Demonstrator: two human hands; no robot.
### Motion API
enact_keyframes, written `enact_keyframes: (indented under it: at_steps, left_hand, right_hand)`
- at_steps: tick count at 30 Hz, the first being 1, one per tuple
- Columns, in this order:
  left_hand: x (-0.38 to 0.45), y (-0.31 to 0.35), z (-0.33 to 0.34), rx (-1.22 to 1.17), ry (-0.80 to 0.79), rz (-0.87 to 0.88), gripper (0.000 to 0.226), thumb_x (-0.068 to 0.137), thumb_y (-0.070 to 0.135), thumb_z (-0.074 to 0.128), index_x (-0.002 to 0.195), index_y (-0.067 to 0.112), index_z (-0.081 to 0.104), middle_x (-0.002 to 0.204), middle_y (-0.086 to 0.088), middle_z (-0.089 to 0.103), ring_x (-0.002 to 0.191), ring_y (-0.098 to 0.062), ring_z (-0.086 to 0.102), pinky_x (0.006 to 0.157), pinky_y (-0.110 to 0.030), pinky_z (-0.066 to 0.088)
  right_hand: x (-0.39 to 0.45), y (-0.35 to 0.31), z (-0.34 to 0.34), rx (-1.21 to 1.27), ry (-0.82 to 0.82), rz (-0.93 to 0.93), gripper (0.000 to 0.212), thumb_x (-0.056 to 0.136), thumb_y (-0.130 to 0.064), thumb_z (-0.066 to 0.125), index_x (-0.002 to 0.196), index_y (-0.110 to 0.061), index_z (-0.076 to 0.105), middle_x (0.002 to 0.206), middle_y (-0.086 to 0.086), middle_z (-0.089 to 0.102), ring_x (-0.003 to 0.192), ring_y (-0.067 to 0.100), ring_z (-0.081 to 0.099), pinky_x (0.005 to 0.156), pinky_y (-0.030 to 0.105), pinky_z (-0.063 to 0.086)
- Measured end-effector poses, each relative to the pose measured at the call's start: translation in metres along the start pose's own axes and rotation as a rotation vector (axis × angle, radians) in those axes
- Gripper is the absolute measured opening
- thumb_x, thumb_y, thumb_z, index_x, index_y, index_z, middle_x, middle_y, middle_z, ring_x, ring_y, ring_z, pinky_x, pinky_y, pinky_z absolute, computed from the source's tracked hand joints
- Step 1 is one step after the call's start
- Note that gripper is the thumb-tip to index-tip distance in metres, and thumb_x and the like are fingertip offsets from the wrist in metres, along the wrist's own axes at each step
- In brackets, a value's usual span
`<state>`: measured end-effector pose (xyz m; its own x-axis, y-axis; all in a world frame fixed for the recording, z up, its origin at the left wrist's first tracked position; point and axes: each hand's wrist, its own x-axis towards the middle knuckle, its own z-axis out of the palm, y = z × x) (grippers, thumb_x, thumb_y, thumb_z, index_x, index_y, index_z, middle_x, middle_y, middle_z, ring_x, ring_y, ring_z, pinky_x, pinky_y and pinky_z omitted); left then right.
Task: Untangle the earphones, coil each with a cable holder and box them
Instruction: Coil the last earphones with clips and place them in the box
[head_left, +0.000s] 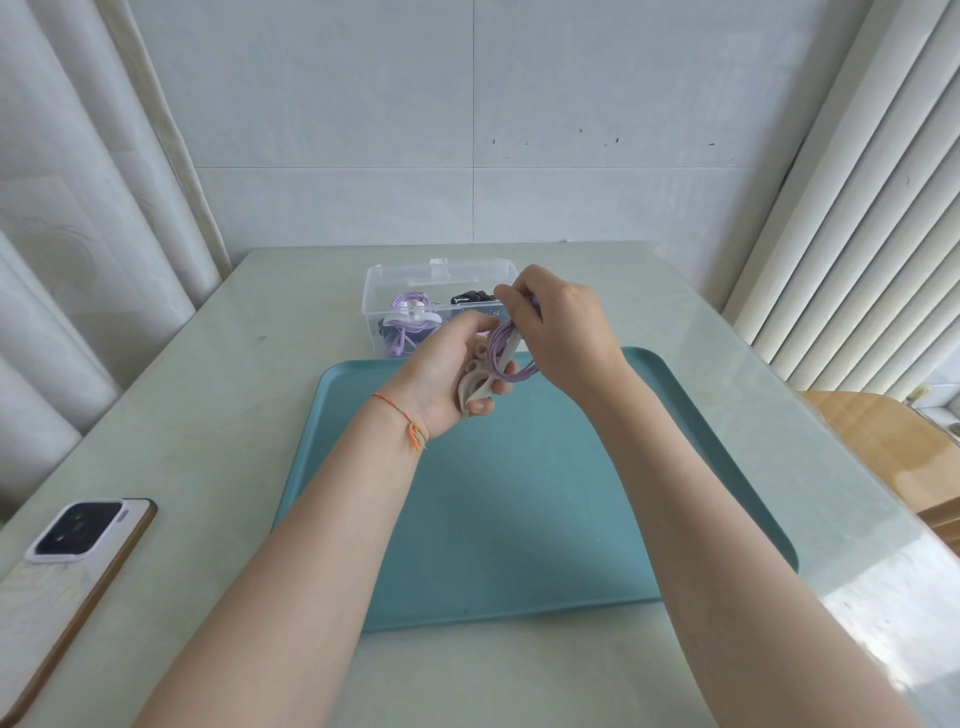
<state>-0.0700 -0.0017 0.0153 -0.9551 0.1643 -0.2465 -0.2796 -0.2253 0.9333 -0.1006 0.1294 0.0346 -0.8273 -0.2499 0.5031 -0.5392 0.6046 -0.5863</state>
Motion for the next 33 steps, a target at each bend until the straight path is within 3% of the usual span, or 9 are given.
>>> enact_keyframes:
  at_steps: [11, 18, 24, 29, 33]
  left_hand:
    - [0.000, 0.000, 0.002, 0.005, -0.002, 0.085, 0.024, 0.090, 0.027, 0.042, 0.075, 0.015, 0.055, 0.069, -0.004, 0.044, 0.053, -0.017, 0.042, 0.041, -0.021, 0.019]
    - [-0.005, 0.004, 0.003, 0.039, -0.091, 0.197, 0.022, 0.092, 0.043, 0.050, 0.086, 0.022, 0.054, 0.079, -0.003, 0.048, 0.060, -0.014, 0.043, 0.042, -0.022, 0.019]
    - [-0.008, 0.005, 0.006, 0.050, -0.072, 0.206, 0.027, 0.083, 0.054, 0.057, 0.082, 0.027, 0.061, 0.079, 0.001, 0.053, 0.063, -0.011, 0.044, 0.046, -0.024, 0.021]
    - [-0.007, 0.004, 0.006, 0.063, -0.049, 0.200, 0.028, 0.065, 0.047, 0.066, 0.085, 0.029, 0.059, 0.080, 0.004, 0.054, 0.067, -0.011, 0.042, 0.043, -0.020, 0.028]
    - [-0.006, 0.004, 0.006, 0.120, -0.027, 0.222, 0.030, 0.069, 0.052, 0.064, 0.086, 0.027, 0.062, 0.084, 0.001, 0.058, 0.070, -0.013, 0.046, 0.045, -0.019, 0.030]
  right_hand:
    - [0.003, 0.000, -0.001, 0.207, 0.002, 0.140, 0.026, 0.093, -0.029, 0.059, 0.075, -0.009, 0.058, 0.056, -0.005, 0.045, 0.049, 0.005, 0.036, 0.048, 0.015, 0.030]
    - [0.000, -0.010, -0.003, 0.620, -0.198, 0.357, 0.031, 0.100, -0.035, 0.043, 0.083, -0.011, 0.050, 0.071, 0.016, 0.049, 0.062, 0.027, 0.047, 0.045, 0.024, 0.030]
    - [-0.003, -0.015, -0.010, 0.608, -0.230, 0.350, 0.029, 0.102, -0.031, 0.039, 0.089, -0.010, 0.053, 0.066, 0.008, 0.048, 0.063, 0.022, 0.043, 0.049, 0.024, 0.030]
    - [-0.002, -0.017, -0.010, 0.586, -0.203, 0.393, 0.025, 0.100, -0.027, 0.042, 0.082, -0.013, 0.053, 0.056, -0.002, 0.051, 0.050, 0.015, 0.042, 0.049, 0.022, 0.033]
    - [-0.001, -0.018, -0.008, 0.588, -0.163, 0.433, 0.022, 0.097, -0.023, 0.045, 0.080, -0.012, 0.052, 0.043, -0.008, 0.052, 0.046, 0.015, 0.039, 0.047, 0.022, 0.032]
